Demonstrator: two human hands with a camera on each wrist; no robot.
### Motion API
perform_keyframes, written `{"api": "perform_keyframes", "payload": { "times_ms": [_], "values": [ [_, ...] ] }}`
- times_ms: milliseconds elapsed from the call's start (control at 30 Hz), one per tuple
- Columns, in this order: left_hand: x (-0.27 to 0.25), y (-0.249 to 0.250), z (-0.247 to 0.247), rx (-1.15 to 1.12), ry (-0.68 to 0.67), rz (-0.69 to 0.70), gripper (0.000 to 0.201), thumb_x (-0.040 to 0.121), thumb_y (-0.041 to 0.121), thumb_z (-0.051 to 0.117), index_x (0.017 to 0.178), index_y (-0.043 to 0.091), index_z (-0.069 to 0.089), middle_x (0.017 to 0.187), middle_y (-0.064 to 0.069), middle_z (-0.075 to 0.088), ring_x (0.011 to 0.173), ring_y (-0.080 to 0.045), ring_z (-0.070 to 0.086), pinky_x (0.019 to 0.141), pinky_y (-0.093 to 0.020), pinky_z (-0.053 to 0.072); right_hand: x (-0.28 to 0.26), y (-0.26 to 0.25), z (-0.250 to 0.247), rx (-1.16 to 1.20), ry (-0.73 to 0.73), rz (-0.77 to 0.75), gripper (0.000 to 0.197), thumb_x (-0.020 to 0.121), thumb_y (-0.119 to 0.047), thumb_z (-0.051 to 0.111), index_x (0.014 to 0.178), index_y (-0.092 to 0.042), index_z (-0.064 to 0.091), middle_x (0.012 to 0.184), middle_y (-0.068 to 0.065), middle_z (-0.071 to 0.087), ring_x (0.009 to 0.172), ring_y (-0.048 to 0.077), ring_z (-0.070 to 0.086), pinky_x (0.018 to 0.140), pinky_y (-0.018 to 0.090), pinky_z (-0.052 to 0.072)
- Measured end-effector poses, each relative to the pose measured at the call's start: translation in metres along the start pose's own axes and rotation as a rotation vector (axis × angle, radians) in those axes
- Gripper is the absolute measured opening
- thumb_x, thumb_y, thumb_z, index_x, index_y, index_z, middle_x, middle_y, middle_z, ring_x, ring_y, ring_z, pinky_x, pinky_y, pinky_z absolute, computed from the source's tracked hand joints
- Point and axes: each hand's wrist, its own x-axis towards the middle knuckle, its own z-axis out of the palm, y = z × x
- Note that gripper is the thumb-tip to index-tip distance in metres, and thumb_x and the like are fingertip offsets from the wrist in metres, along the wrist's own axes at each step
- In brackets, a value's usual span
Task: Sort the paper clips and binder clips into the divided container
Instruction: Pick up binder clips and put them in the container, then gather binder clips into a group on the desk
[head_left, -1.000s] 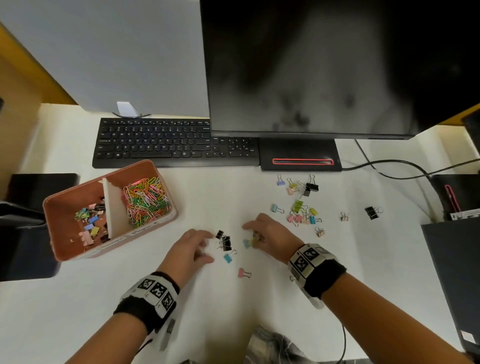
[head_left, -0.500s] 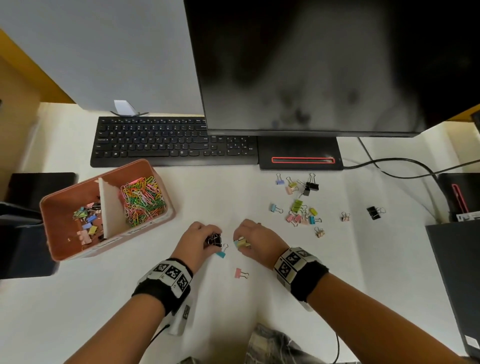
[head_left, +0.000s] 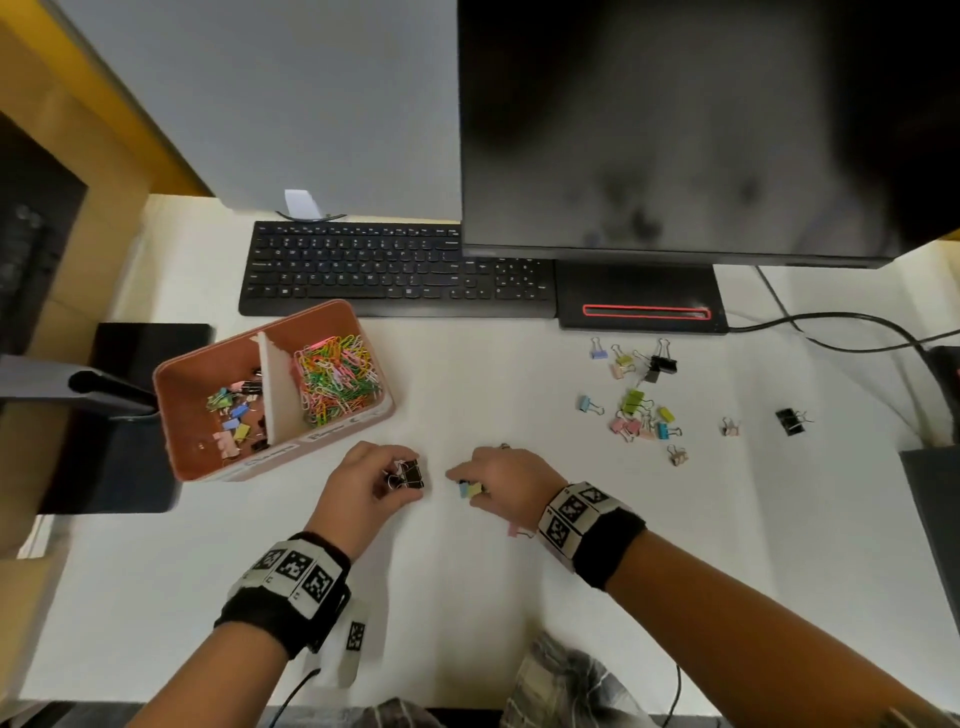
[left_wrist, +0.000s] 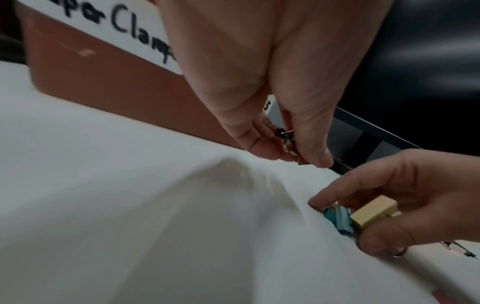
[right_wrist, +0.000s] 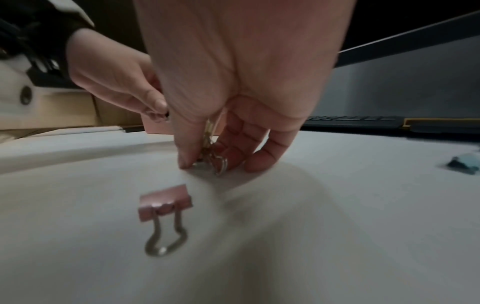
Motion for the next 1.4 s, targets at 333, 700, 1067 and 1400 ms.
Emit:
{"api": "perform_keyframes", "payload": {
  "times_ms": [333,700,1067,1400],
  "values": [
    [-0.034,-0.019,-0.039,-0.03,-0.011,-0.013,0.038,0.069,0.015,0.078,0.097,0.034,0.061,0.089,0.006,0.052,0.071,-0.01,0.054,0.069,-0.005,0.04,0.022,-0.017,0.001,0.065,0.127,0.035,0.017,0.089,-0.005,0.048,0.099,-0.008,0.062,0.11,0.01,0.054,0.092,0.029,0.055,0.089,0.039,0.045],
    [-0.051,-0.043,-0.053,-0.04,-0.021,-0.061,0.04,0.069,0.016,0.079,0.096,0.037,0.059,0.092,0.0,0.054,0.071,-0.006,0.053,0.068,-0.004,0.039,0.028,-0.028,-0.004,0.1,0.213,0.124,0.017,0.085,-0.012,0.06,0.1,-0.007,0.067,0.117,0.01,0.049,0.095,0.026,0.058,0.091,0.029,0.045],
    [-0.059,-0.019,-0.121,0.036,0.249,-0.001,0.037,0.069,0.022,0.078,0.102,0.03,0.062,0.093,0.009,0.052,0.074,0.0,0.054,0.063,-0.007,0.04,0.04,-0.104,-0.035,0.118,0.188,-0.206,0.012,0.082,-0.013,0.064,0.094,-0.012,0.069,0.099,0.008,0.064,0.093,0.018,0.057,0.09,0.032,0.045],
    [-0.028,-0.007,-0.168,-0.334,0.375,-0.229,0.047,0.078,0.075,0.028,0.099,0.047,0.059,0.107,0.002,0.065,0.098,-0.016,0.063,0.092,-0.043,0.049,0.096,-0.199,-0.066,0.309,0.389,-0.152,0.044,0.086,-0.034,0.061,0.126,-0.023,0.047,0.119,0.003,0.055,0.099,0.018,0.058,0.089,0.037,0.05]
  ]
}}
